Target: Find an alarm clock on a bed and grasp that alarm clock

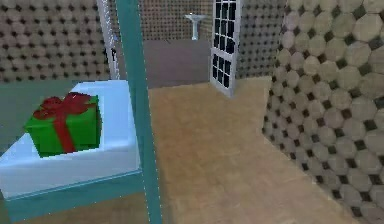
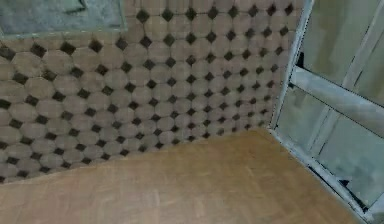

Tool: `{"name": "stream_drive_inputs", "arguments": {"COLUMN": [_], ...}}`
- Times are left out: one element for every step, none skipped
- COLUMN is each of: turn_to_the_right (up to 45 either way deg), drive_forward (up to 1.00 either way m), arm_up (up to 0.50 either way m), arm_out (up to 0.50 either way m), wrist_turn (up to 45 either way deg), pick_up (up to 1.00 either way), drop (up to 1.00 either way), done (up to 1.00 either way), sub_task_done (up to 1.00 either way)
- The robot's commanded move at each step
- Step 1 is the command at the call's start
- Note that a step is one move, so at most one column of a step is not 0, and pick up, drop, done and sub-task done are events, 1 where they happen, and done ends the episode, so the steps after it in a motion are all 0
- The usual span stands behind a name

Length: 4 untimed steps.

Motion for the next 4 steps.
{"name": "stream_drive_inputs", "arguments": {"turn_to_the_right": [24.0,0.0,-45.0,-45.0], "drive_forward": [0.00,0.10,0.00,0.00], "arm_up": [0.00,0.00,0.00,0.00], "arm_out": [0.00,0.00,0.00,0.00], "wrist_turn": [0.0,0.0,0.0,0.0], "pick_up": [0.00,0.00,0.00,0.00], "drop": [0.00,0.00,0.00,0.00], "done": [0.00,0.00,0.00,0.00], "sub_task_done": [0.00,0.00,0.00,0.00]}}
